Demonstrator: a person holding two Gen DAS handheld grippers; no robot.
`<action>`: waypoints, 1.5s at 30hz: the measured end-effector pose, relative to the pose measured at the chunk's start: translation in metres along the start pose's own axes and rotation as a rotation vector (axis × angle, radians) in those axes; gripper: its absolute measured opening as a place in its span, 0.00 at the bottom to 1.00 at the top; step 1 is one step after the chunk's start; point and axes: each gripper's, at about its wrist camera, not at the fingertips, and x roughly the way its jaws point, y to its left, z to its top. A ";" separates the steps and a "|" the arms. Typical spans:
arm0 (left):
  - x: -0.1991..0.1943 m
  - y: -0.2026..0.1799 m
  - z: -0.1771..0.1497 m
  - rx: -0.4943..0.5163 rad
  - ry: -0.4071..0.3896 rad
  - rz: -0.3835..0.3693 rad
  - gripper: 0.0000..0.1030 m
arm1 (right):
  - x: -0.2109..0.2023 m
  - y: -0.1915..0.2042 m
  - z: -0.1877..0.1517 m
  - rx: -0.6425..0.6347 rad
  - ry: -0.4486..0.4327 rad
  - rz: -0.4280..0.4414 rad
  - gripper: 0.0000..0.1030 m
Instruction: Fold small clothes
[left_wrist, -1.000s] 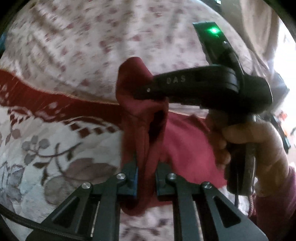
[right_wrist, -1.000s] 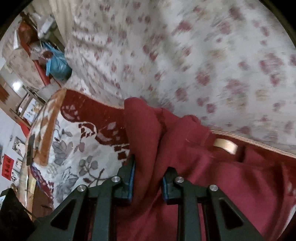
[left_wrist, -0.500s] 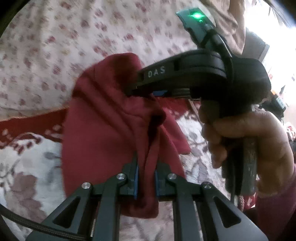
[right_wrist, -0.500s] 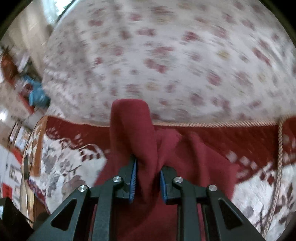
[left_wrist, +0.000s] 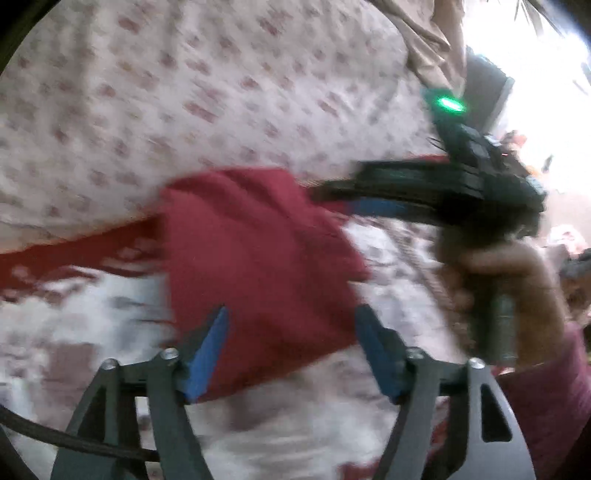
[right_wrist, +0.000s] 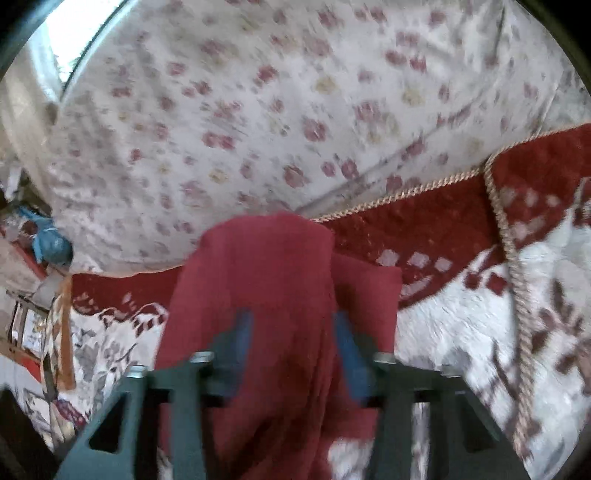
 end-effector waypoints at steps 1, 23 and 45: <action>-0.004 0.007 -0.004 0.004 -0.013 0.050 0.70 | -0.008 0.004 -0.006 0.005 -0.019 0.012 0.80; 0.056 0.056 -0.030 -0.142 0.058 0.112 0.82 | 0.029 0.005 -0.061 -0.163 0.053 -0.169 0.35; 0.073 0.061 -0.027 -0.192 0.082 0.093 0.89 | 0.091 -0.003 -0.012 -0.178 -0.045 -0.254 0.83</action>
